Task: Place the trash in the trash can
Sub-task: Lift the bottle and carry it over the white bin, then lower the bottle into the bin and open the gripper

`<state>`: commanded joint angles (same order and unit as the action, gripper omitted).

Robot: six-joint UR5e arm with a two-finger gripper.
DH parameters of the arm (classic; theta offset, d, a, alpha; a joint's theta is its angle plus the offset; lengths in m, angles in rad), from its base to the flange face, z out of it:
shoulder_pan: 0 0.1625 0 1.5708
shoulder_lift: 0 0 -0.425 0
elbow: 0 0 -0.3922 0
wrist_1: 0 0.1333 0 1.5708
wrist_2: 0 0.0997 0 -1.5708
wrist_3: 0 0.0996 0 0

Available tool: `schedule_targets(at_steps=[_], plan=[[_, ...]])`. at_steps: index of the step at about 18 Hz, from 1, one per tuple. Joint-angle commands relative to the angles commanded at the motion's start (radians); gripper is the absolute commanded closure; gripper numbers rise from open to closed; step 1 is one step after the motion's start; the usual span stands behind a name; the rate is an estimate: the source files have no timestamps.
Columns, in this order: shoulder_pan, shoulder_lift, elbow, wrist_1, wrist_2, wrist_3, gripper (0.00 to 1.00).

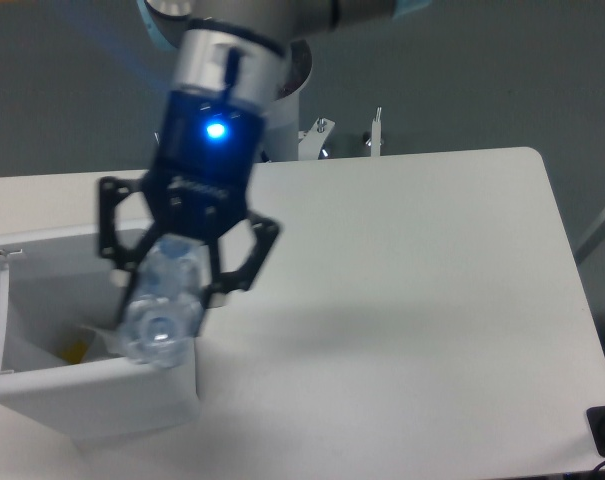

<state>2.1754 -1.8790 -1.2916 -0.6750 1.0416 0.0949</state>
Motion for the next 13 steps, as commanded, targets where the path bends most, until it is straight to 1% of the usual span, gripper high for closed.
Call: schedule_targets(at_steps=[2, 4, 5, 6, 7, 8, 11, 13], plan=[[-0.022, -0.026, 0.000, 0.000, 0.000, 0.006, 0.41], [-0.043, -0.035, -0.003, 0.000, 0.002, 0.006, 0.40], [-0.048, -0.035, -0.006, 0.000, 0.002, 0.005, 0.38], [-0.048, -0.034, -0.012, 0.000, 0.003, 0.006, 0.29], [-0.048, -0.029, -0.012, 0.000, 0.003, 0.008, 0.10], [-0.048, -0.020, -0.014, -0.002, 0.003, 0.015, 0.00], [-0.037, 0.020, -0.017, -0.002, 0.002, 0.016, 0.00], [0.010, 0.033, -0.018, -0.002, 0.003, 0.008, 0.00]])
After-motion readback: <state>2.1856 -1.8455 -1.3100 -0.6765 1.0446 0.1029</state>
